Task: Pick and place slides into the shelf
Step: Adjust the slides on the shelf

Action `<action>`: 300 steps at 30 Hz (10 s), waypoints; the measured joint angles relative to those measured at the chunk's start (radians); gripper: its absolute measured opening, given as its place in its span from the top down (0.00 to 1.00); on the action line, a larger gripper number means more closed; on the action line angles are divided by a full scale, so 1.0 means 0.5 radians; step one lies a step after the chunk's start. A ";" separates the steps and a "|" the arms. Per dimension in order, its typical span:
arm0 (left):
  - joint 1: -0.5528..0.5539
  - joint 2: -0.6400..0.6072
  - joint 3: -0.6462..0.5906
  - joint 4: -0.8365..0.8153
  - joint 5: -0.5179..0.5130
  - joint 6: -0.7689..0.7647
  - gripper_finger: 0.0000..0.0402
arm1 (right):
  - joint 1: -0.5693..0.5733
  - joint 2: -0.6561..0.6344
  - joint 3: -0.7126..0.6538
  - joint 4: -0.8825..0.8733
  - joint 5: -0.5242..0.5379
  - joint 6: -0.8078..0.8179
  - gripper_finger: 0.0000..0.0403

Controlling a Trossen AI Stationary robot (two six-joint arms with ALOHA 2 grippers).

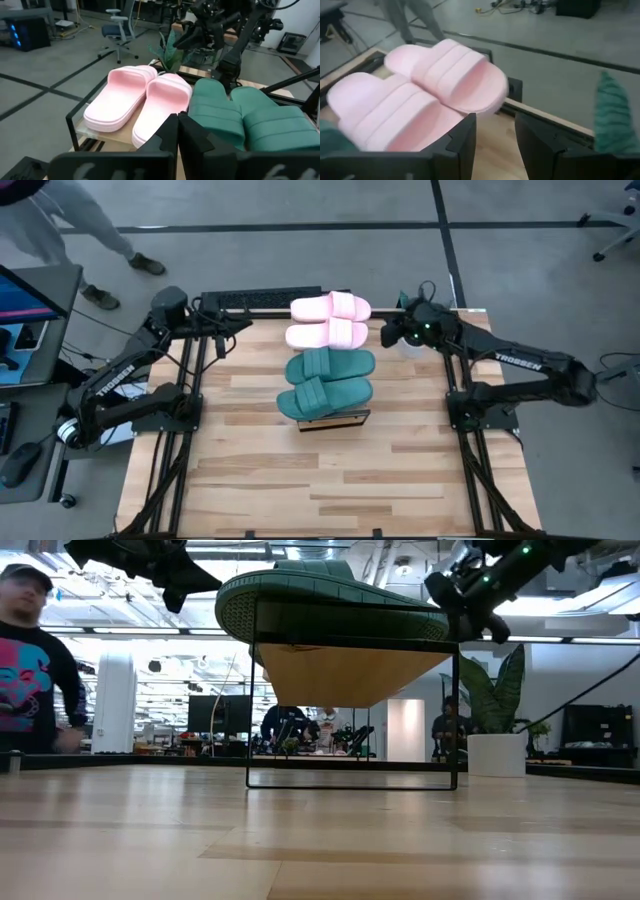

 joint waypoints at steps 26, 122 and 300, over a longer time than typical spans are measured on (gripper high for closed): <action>-0.298 0.274 -0.646 0.778 -0.005 -0.334 1.00 | 0.040 -0.193 0.142 -0.122 0.011 -0.265 0.68; -0.159 0.353 -0.143 0.575 0.043 -0.035 1.00 | -0.106 0.004 0.142 -0.258 -0.151 -0.358 0.68; -0.013 0.143 -0.141 0.262 -0.082 0.136 1.00 | -0.154 0.556 0.250 -0.169 -0.991 -0.838 1.00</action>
